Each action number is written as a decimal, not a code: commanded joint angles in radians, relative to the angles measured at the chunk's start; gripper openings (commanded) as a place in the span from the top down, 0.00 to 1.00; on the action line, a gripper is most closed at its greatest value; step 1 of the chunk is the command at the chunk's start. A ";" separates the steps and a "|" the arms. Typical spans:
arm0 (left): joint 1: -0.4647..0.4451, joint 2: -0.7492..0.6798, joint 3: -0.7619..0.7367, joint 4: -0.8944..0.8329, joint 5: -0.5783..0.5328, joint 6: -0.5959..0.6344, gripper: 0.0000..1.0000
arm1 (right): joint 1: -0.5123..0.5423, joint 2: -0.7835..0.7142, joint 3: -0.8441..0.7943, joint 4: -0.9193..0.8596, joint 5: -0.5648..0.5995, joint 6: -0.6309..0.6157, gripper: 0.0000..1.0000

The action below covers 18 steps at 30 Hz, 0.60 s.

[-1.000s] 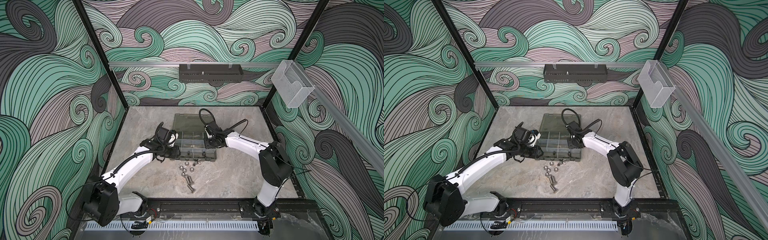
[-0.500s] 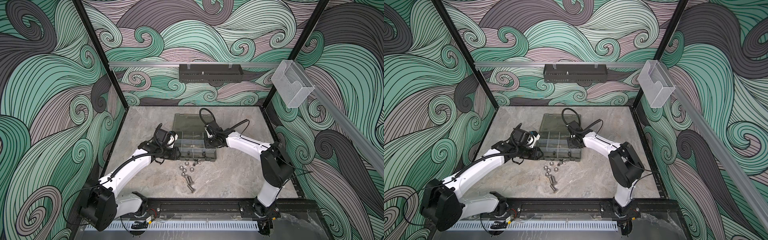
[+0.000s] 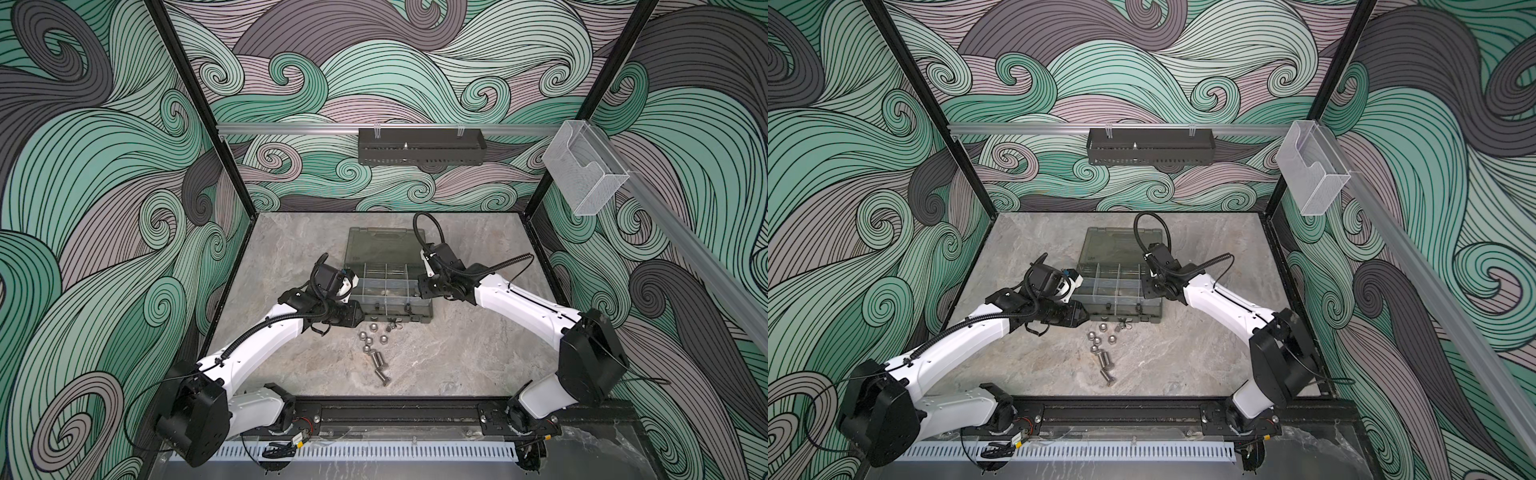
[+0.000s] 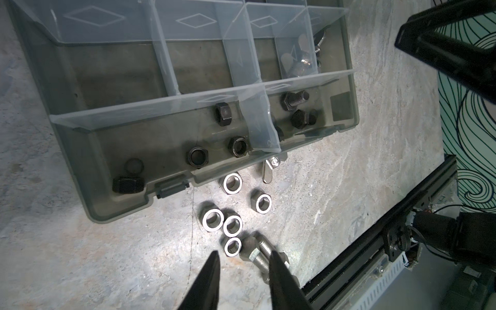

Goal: Sort the screws and nuts into containers
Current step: 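Open the right gripper to release the wing nut and withdraw, then lower the left gripper toward a silver wing nut while the right draws back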

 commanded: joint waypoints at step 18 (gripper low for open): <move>-0.246 0.255 0.121 0.050 -0.115 -0.014 0.63 | -0.008 -0.262 -0.160 -0.020 0.018 0.065 0.67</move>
